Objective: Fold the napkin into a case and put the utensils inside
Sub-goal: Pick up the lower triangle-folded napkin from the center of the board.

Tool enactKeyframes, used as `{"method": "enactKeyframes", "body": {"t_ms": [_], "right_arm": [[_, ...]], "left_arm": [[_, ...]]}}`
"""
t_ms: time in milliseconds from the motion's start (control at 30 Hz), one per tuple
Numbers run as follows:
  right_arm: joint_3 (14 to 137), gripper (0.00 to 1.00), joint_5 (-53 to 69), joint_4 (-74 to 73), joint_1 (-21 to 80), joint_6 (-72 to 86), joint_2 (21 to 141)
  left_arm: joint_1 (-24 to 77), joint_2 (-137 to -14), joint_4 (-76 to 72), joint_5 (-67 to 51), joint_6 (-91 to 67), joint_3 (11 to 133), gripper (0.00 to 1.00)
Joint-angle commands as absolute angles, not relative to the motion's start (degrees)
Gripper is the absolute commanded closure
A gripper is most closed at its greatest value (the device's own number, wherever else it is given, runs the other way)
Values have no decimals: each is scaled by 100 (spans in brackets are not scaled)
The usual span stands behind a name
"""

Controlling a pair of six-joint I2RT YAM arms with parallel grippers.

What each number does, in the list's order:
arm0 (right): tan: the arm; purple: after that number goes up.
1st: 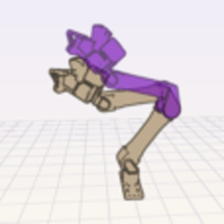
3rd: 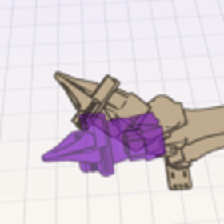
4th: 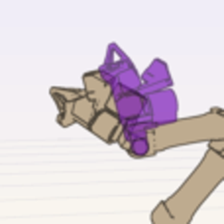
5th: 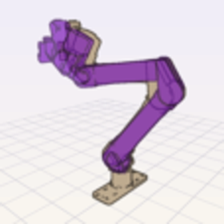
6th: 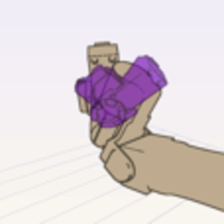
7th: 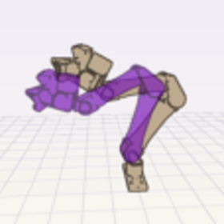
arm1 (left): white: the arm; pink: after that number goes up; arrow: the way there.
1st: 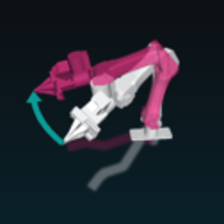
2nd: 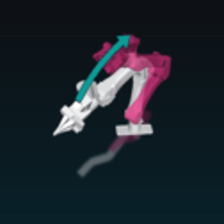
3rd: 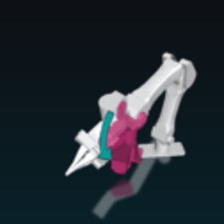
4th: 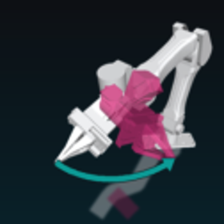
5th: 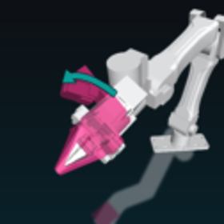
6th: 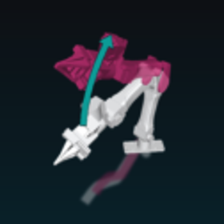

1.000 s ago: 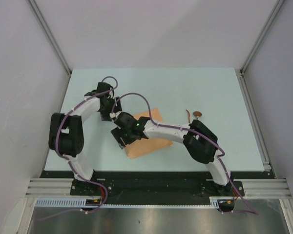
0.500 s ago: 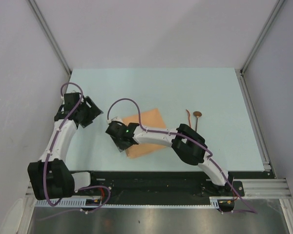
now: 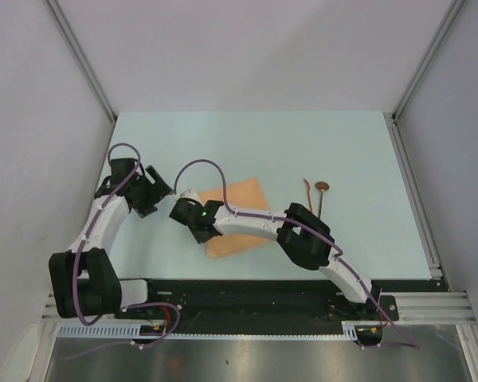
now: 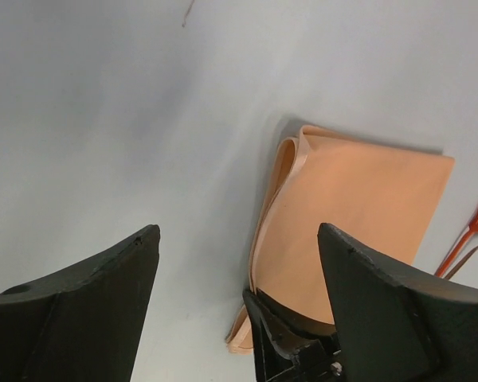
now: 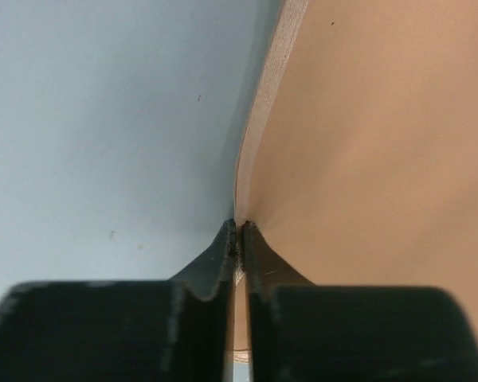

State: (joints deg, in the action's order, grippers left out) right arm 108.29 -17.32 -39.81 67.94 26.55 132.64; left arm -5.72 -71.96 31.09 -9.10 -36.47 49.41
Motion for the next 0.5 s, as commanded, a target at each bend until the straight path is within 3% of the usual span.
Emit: {"method": "enactKeyframes", "body": {"t_ms": [0, 233, 467], "right_arm": [[10418, 100, -1083, -3660, 6549, 2742, 13062], [8817, 100, 849, -2049, 5872, 3084, 11857], [7612, 100, 1968, -582, 5283, 3700, 11268]], "left_arm": [[-615, -7680, 2726, -1625, -3551, 4764, 14], [-300, -8392, 2268, -2592, -3664, 4667, 13], [211, -8429, 1951, -2515, -3990, 4614, 12]]}}
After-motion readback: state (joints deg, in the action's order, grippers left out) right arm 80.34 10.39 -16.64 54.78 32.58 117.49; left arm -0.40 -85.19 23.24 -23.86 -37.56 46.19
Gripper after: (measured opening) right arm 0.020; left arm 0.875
